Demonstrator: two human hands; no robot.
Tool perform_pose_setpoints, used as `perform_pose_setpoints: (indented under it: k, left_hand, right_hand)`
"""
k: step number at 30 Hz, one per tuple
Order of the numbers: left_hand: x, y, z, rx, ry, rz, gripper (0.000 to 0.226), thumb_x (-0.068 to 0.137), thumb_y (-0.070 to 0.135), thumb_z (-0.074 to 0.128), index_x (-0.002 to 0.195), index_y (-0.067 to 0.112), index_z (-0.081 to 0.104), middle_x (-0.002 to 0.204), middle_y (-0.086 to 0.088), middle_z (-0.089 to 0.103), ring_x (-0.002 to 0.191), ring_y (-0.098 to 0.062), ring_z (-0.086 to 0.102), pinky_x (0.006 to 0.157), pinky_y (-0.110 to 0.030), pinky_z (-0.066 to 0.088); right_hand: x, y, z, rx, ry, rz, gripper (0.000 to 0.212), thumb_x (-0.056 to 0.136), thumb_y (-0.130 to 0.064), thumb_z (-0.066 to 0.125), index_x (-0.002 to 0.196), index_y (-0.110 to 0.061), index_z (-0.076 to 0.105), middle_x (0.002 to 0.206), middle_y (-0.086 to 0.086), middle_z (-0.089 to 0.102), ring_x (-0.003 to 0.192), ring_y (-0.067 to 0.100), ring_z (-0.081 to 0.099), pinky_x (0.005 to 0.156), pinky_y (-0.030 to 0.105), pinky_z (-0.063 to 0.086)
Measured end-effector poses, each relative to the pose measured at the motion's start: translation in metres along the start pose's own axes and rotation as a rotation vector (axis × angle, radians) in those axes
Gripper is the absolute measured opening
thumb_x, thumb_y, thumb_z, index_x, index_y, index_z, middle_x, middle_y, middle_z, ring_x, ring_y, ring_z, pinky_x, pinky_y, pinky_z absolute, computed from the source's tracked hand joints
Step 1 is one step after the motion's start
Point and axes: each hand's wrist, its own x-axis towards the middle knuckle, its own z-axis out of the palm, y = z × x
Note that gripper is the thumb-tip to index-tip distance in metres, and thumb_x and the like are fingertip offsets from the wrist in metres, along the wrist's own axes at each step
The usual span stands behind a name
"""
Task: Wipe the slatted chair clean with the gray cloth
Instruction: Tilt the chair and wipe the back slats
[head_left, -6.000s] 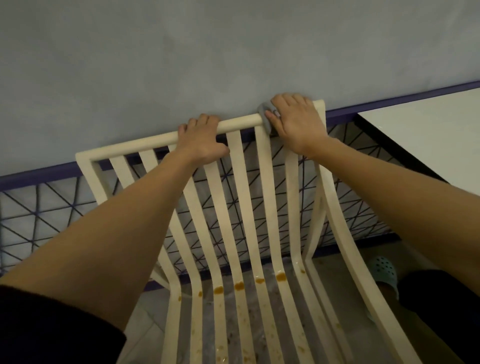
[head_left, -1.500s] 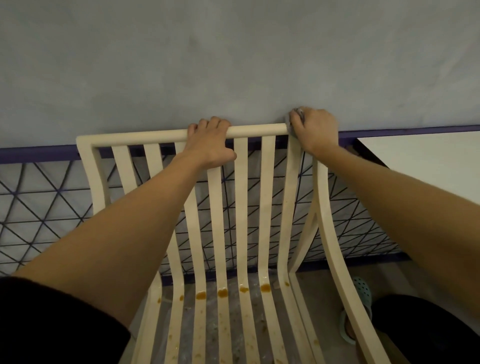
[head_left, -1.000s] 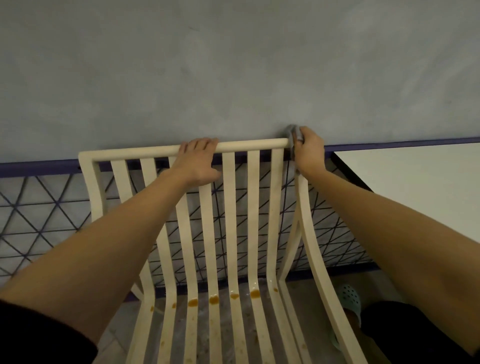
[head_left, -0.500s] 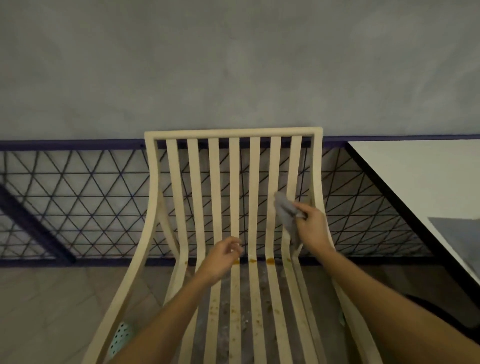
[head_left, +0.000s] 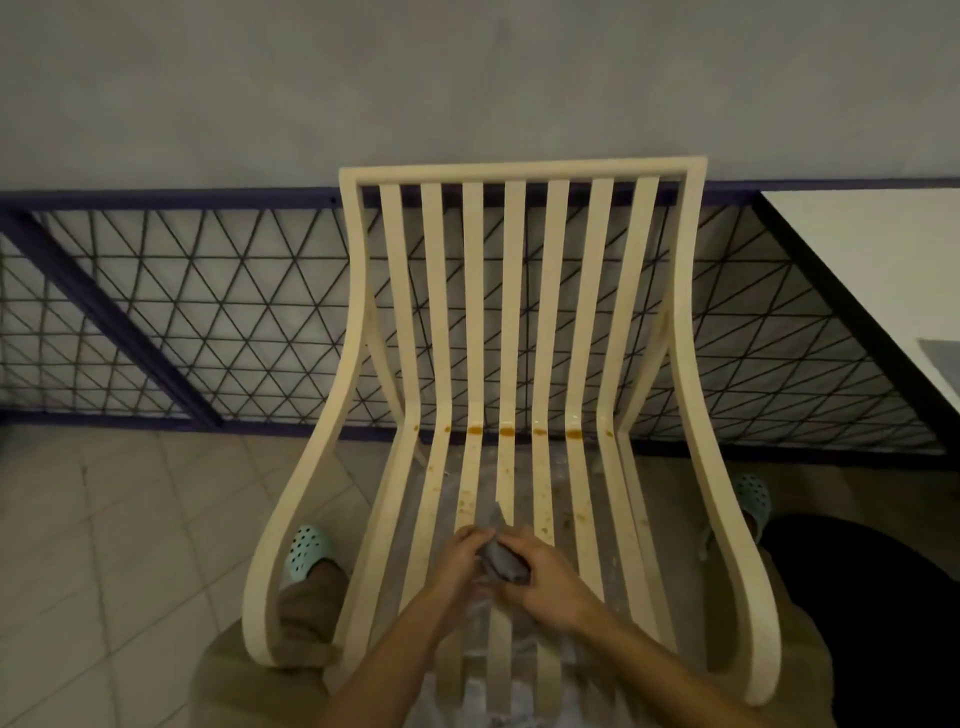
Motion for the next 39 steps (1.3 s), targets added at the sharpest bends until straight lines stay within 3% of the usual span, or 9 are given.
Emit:
perform_pose_setpoints:
  k: [3, 7, 13, 15, 17, 21, 25, 31, 39]
  left_hand:
    - [0.0, -0.014, -0.017, 0.076, 0.07, 0.038, 0.017, 0.093, 0.001, 0.055, 0.108, 0.007, 0.063, 0.102, -0.014, 0.067, 0.09, -0.028, 0.066, 0.07, -0.037, 0.056]
    - [-0.006, -0.006, -0.06, 0.214, 0.267, 0.21, 0.027, 0.09, -0.008, 0.047, 0.096, 0.01, 0.066, 0.095, -0.012, 0.069, 0.098, -0.035, 0.065, 0.081, -0.041, 0.056]
    - [-0.025, 0.016, -0.105, 0.482, 0.57, 0.532, 0.032, 0.095, 0.0, 0.047, 0.117, 0.018, 0.062, 0.105, 0.009, 0.06, 0.099, -0.007, 0.055, 0.087, -0.019, 0.041]
    - [-0.019, 0.001, -0.114, 0.564, 0.538, 0.514, 0.026, 0.096, 0.006, 0.048, 0.113, 0.023, 0.061, 0.103, 0.011, 0.061, 0.096, -0.005, 0.058, 0.082, -0.015, 0.043]
    - [-0.007, -0.026, -0.126, 0.657, 0.472, 0.431, 0.024, 0.097, 0.013, 0.049, 0.106, 0.033, 0.056, 0.106, 0.006, 0.061, 0.097, -0.011, 0.061, 0.083, -0.026, 0.052]
    - [0.011, -0.078, -0.134, 1.006, 0.378, 0.366, 0.04, 0.099, 0.021, 0.043, 0.139, 0.017, 0.048, 0.146, -0.009, 0.038, 0.132, -0.026, 0.041, 0.11, -0.037, 0.036]
    - [0.013, -0.081, -0.129, 1.054, 0.409, 0.38, 0.063, 0.094, 0.047, 0.024, 0.148, 0.016, 0.036, 0.153, -0.007, 0.031, 0.136, -0.024, 0.037, 0.11, -0.03, 0.032]
    - [0.033, -0.063, -0.136, 1.073, 0.372, 0.38, 0.051, 0.102, 0.022, 0.039, 0.152, 0.018, 0.029, 0.154, -0.006, 0.031, 0.134, -0.024, 0.039, 0.11, -0.038, 0.037]
    - [0.031, -0.067, -0.143, 1.217, 0.365, 0.206, 0.065, 0.102, 0.024, 0.038, 0.155, 0.016, 0.001, 0.148, -0.018, 0.033, 0.113, -0.029, 0.055, 0.094, -0.037, 0.049]
  right_hand:
    - [-0.009, 0.008, 0.013, 0.02, -0.085, 0.009, 0.056, 0.089, -0.027, 0.066, 0.141, -0.032, 0.044, 0.142, -0.022, 0.034, 0.13, -0.003, 0.036, 0.102, 0.004, 0.03]
    - [-0.009, 0.024, 0.014, -0.002, 0.003, 0.099, 0.053, 0.093, -0.028, 0.062, 0.143, -0.027, 0.044, 0.153, -0.01, 0.031, 0.142, 0.008, 0.026, 0.113, 0.02, 0.022]
    - [0.008, 0.054, 0.018, -0.372, -0.016, 0.139, 0.055, 0.097, -0.028, 0.051, 0.149, -0.022, 0.033, 0.16, 0.002, 0.017, 0.147, 0.018, 0.017, 0.11, 0.017, 0.008]
    - [0.006, 0.065, 0.026, -0.484, -0.024, 0.147, 0.058, 0.1, -0.034, 0.046, 0.152, -0.021, 0.025, 0.162, 0.003, 0.011, 0.149, 0.018, 0.01, 0.115, 0.022, 0.006]
    - [0.0, 0.077, 0.035, -0.589, -0.039, 0.136, 0.062, 0.101, -0.039, 0.04, 0.154, -0.02, 0.015, 0.163, 0.003, 0.005, 0.149, 0.017, -0.002, 0.12, 0.031, 0.003]
    - [-0.003, 0.082, 0.044, -0.588, -0.046, 0.152, 0.064, 0.101, -0.041, 0.037, 0.155, -0.02, 0.009, 0.162, 0.0, 0.007, 0.149, 0.017, -0.011, 0.122, 0.039, 0.002]
    - [0.005, 0.065, 0.05, -0.656, -0.04, 0.186, 0.066, 0.098, -0.036, 0.042, 0.154, -0.02, 0.011, 0.162, 0.006, 0.001, 0.149, 0.025, -0.009, 0.122, 0.044, 0.003]
    - [0.016, 0.058, 0.065, -0.713, -0.097, 0.059, 0.067, 0.098, -0.035, 0.042, 0.154, -0.016, 0.011, 0.162, 0.009, -0.009, 0.149, 0.028, -0.011, 0.12, 0.043, -0.002]
    - [0.011, 0.066, 0.065, -0.809, -0.164, 0.064, 0.077, 0.093, -0.051, 0.041, 0.155, -0.019, 0.006, 0.159, 0.004, -0.024, 0.146, 0.023, -0.022, 0.118, 0.04, -0.003]
